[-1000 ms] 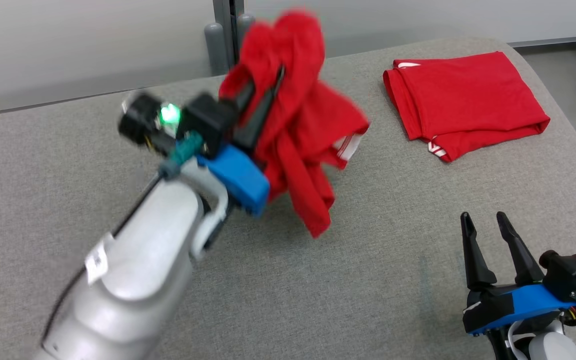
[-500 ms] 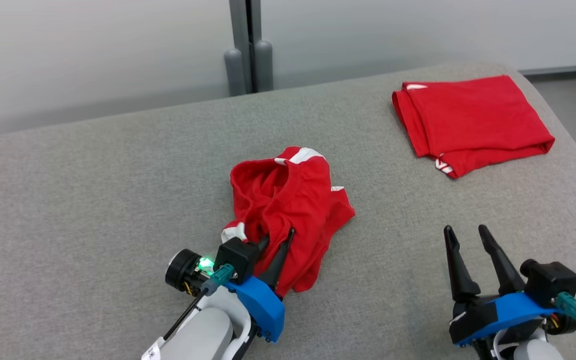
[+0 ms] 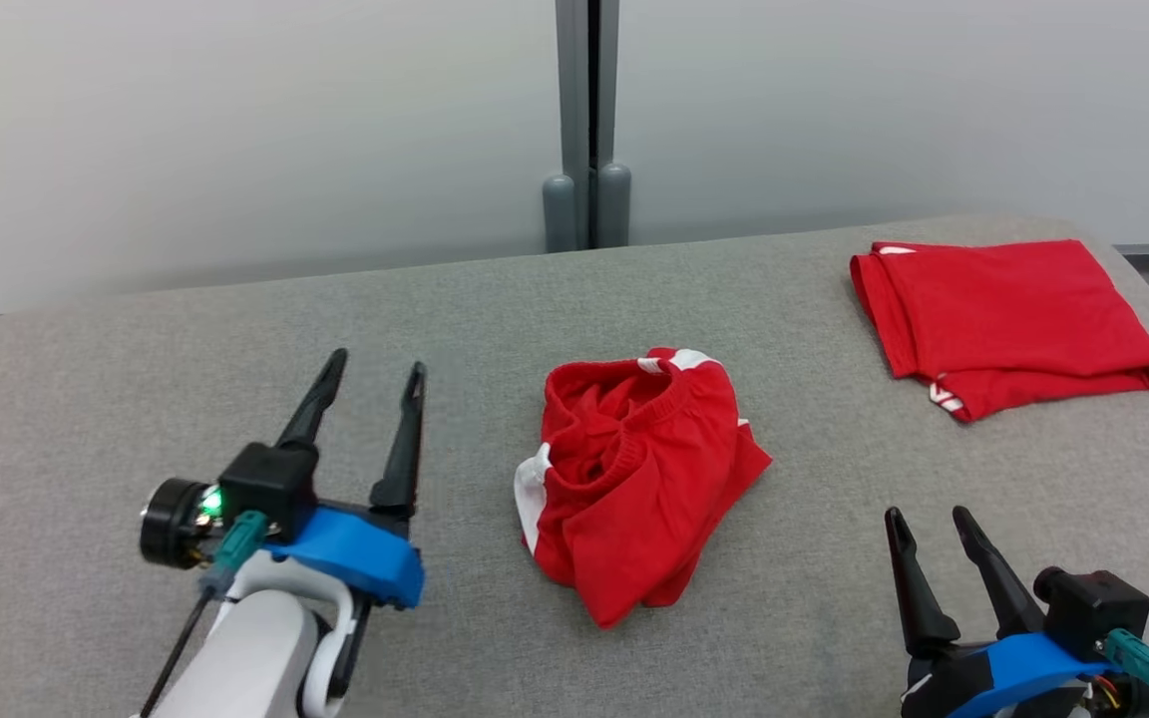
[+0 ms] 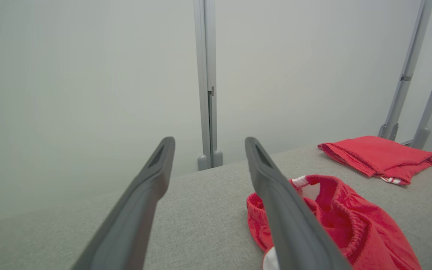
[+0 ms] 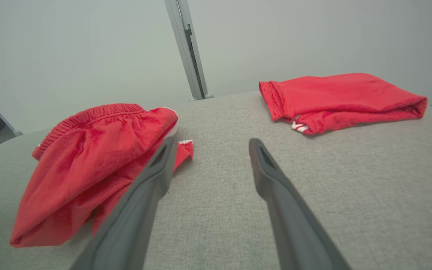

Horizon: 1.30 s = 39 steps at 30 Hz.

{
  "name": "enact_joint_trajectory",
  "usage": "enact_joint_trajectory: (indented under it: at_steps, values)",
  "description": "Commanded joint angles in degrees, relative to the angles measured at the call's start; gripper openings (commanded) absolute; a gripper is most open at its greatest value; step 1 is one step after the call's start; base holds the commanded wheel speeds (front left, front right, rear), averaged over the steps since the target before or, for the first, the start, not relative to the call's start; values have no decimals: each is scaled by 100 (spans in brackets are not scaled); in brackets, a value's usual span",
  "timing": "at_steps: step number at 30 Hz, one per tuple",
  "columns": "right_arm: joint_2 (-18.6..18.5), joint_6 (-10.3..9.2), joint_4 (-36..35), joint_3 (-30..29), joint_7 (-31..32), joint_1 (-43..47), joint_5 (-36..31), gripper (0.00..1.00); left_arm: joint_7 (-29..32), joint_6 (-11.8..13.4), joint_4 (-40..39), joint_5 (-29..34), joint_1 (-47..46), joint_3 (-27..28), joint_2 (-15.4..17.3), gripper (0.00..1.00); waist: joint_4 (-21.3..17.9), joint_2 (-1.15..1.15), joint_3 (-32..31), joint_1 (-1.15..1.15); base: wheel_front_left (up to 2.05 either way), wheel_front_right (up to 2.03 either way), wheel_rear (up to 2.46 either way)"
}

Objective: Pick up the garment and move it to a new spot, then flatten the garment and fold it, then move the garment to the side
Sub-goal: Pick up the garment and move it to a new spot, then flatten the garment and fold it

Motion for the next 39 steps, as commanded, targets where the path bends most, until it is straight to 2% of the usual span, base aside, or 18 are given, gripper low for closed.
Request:
enact_joint_trajectory:
  at_steps: [1, 8, 15, 18, 22, 35, 39]
  values:
    - [-15, 1, -42, -43, 12, 126, -22, 100, -23, 87, -232, 41, 259, 224, 146, 100, 99, 0, -55, 0, 0, 0, 0]
    - [13, 1, -154, -154, 63, 304, -45, 100, -24, 370, -1004, 56, 1114, 1172, 470, 100, 443, 0, -204, 0, 0, 0, 0]
    - [-5, 1, -253, -206, 106, 395, -79, 100, -25, 382, -1446, 119, 1864, 1836, 651, 100, 637, 0, -269, 0, 0, 0, 0]
    - [-30, 1, -309, -228, 140, 445, -87, 100, -25, 313, -1532, 108, 2207, 2032, 710, 100, 699, 0, -289, 0, 0, 0, 0]
    - [-73, 1, -370, -245, 178, 508, -89, 100, -25, 169, -1463, 32, 2516, 2135, 729, 100, 745, 0, -318, 0, 0, 0, 0]
    - [-91, 1, -479, -413, 257, 629, -123, 100, 69, 39, -1583, -87, 2689, 2090, 868, 100, 720, 0, -414, 0, 0, 0, 0]
    - [-93, 1, -510, -446, 266, 650, -112, 100, 104, 76, -1631, -98, 2680, 2078, 882, 100, 700, 0, -400, 0, 0, 0, 0]
